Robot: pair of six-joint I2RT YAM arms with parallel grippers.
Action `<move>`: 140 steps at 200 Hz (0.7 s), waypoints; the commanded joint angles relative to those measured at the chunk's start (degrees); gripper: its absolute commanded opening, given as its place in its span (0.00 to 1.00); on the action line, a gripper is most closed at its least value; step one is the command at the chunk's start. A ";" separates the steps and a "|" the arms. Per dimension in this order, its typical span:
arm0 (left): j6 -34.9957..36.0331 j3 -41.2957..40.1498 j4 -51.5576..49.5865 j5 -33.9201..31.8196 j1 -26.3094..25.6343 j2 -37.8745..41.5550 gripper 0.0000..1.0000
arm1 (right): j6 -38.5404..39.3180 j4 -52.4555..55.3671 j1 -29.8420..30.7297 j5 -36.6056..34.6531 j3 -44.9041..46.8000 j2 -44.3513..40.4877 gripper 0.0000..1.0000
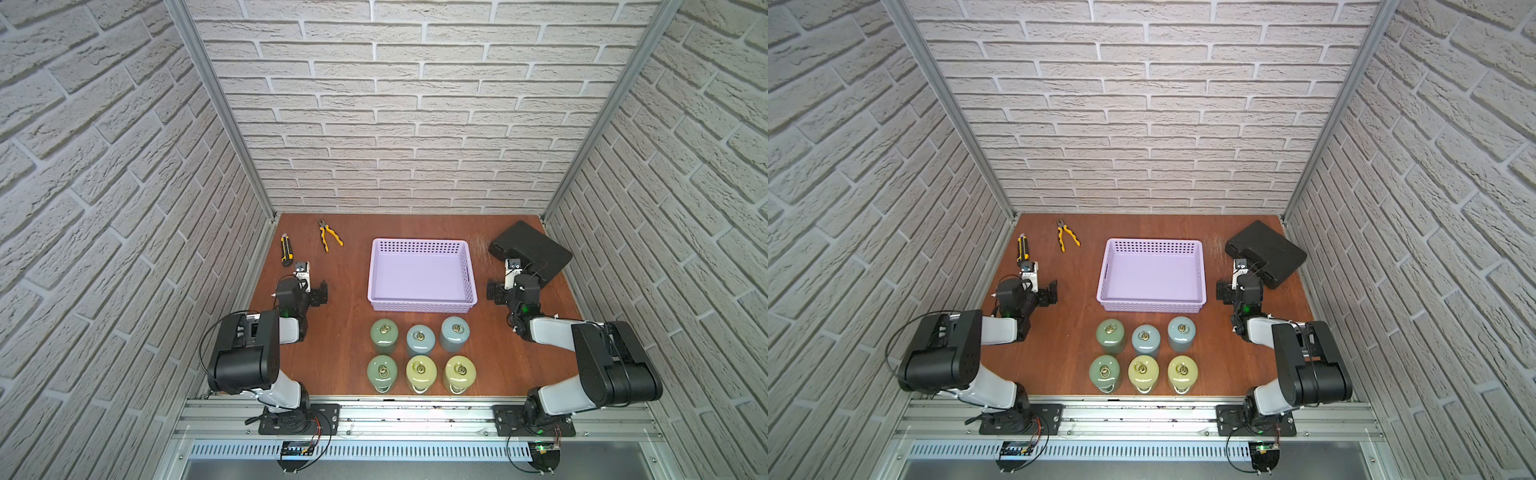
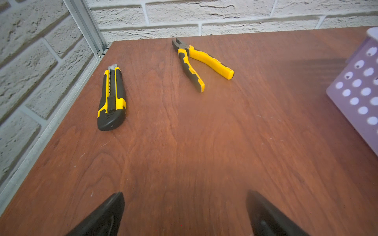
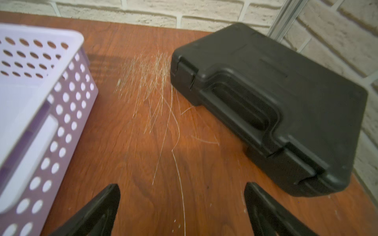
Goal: Take the tea canister out of the basket
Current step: Reset both arms
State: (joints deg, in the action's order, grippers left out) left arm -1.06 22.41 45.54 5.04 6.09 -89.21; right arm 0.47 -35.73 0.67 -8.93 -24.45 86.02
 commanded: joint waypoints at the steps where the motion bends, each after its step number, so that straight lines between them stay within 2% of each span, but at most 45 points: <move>1: 0.53 0.53 3.41 0.01 -0.13 0.42 0.98 | -0.08 -8.49 -0.48 2.66 -0.06 0.40 0.99; 17: 0.53 0.53 3.33 0.05 -0.18 0.43 0.98 | -0.14 -11.78 -0.61 2.45 1.14 1.48 0.99; 140: 0.53 0.53 3.29 0.01 -0.19 0.43 0.98 | -0.09 -11.56 -0.39 2.20 1.42 0.82 0.99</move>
State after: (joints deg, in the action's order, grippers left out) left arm -1.06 22.41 45.76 5.02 6.09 -89.21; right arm 0.45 -44.40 0.47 -7.18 -23.73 87.37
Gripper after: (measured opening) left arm 0.983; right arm 0.993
